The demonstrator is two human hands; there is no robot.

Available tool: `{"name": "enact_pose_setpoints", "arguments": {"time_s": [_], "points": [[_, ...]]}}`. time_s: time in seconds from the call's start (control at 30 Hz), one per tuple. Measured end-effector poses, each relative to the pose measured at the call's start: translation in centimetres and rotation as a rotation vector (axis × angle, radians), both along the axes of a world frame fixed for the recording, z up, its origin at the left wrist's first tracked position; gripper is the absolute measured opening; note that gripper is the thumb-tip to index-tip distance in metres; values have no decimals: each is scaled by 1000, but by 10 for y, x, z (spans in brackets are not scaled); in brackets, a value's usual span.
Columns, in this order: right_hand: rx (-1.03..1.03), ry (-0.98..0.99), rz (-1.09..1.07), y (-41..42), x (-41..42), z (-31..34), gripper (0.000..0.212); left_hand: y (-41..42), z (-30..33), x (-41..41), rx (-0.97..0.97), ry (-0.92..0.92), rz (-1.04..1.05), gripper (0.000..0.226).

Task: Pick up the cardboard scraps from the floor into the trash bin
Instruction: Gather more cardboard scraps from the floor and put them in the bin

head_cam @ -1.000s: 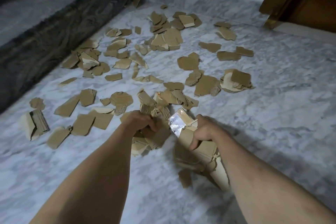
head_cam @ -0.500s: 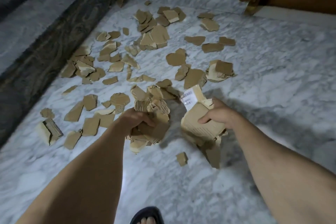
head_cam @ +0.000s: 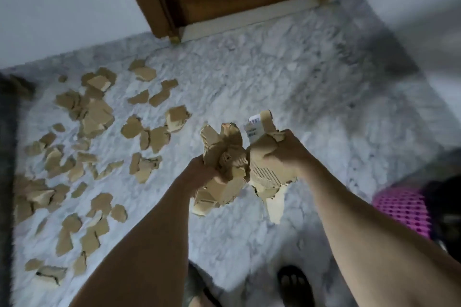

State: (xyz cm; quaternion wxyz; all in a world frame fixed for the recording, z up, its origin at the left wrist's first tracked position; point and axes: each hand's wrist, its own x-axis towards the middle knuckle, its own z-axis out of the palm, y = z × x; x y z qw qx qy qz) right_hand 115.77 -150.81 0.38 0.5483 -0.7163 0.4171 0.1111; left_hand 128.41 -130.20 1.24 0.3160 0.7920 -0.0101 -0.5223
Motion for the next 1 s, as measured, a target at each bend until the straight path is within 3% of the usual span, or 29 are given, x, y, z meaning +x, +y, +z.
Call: {"name": "enact_pose_setpoints", "arguments": {"time_s": [0.2,0.27,0.33,0.4,0.53,0.63,0.73,0.83,0.93,1.0], "points": [[-104,0,-302,-118,-191,68,27,-189,53,-126,-57,54,-321,34],[-65,-3,-417,-150,-263,83,29,-250,59,-184,-90,69,-399,49],[-46,-14,-600,-178,-339,91,37,-304,55,-248,-151,121,-450,67],[-45,-25,-749,-198,-407,91,45,-347,45,-310,-183,183,-490,55],[-59,-23,-974,-225,-509,65,36,-406,15,-422,-207,277,-553,56],[-1,-28,-1142,-240,-576,-1,78,-431,-12,-479,-193,275,-599,66],[56,-66,-1262,-246,-599,-14,76,-445,-27,-515,-165,231,-641,86],[340,-20,-1214,-242,-592,-1,61,-447,-31,-533,-75,193,-692,108],[472,-25,-1148,-239,-593,-8,70,-438,-37,-535,-10,231,-724,93],[469,-15,-1167,-239,-590,-10,71,-433,-43,-526,-45,158,-662,88]]}}
